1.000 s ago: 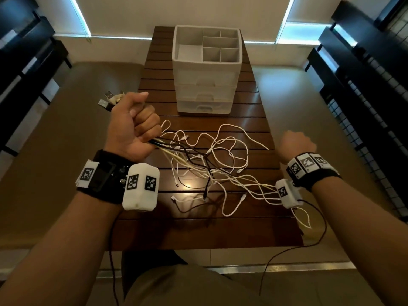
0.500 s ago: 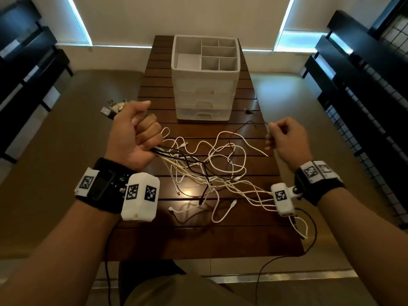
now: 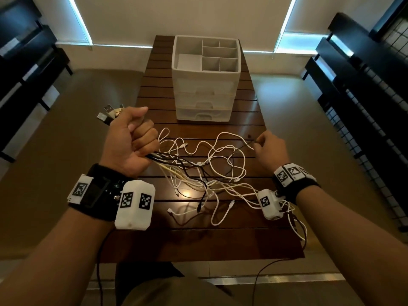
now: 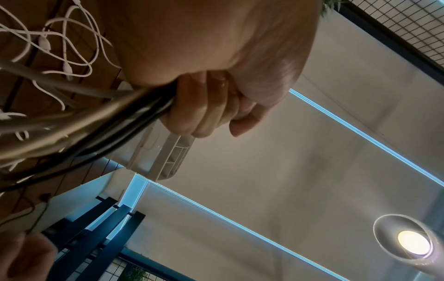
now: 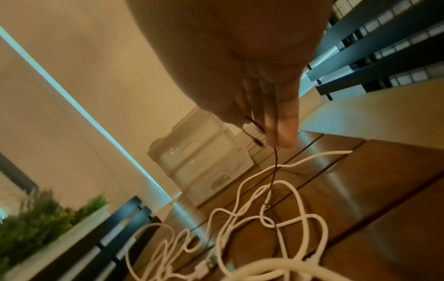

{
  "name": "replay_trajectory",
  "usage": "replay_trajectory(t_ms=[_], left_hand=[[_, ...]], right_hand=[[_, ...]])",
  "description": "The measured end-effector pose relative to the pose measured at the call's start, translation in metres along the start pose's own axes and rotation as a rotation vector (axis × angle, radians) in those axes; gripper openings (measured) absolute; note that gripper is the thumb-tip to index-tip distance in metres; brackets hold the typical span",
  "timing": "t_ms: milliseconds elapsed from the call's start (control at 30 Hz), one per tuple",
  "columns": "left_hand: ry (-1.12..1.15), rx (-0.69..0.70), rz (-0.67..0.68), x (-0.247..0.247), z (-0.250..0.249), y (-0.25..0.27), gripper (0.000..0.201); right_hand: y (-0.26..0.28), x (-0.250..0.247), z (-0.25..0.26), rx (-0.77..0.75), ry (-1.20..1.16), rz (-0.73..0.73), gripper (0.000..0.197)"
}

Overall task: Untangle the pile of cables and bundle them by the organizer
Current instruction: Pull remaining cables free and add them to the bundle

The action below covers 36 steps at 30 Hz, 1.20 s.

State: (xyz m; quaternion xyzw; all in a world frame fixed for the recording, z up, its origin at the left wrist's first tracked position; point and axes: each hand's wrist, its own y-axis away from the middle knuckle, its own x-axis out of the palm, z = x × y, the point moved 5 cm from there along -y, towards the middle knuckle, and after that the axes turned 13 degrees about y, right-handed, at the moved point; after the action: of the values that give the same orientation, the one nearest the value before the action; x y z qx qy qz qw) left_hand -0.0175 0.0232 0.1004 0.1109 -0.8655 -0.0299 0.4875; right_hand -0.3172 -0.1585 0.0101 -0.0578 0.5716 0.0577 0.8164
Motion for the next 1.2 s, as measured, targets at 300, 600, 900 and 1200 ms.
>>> replay_trajectory(t_ms=[300, 600, 900, 1200], left_hand=[[0.002, 0.029, -0.009, -0.004, -0.012, 0.003, 0.058], [0.008, 0.030, -0.007, -0.003, -0.013, 0.001, 0.059], [0.009, 0.013, 0.018, 0.007, -0.004, 0.002, 0.059], [0.009, 0.016, 0.023, 0.001, -0.007, 0.001, 0.060]], right_hand=[[0.032, 0.058, 0.049, -0.606, 0.299, 0.504, 0.046], [0.036, 0.068, 0.052, -0.643, 0.224, 0.450, 0.012], [0.044, 0.111, 0.080, -0.683, 0.375, 0.512, 0.056], [0.026, 0.055, 0.100, -0.611, -0.167, 0.311, 0.029]])
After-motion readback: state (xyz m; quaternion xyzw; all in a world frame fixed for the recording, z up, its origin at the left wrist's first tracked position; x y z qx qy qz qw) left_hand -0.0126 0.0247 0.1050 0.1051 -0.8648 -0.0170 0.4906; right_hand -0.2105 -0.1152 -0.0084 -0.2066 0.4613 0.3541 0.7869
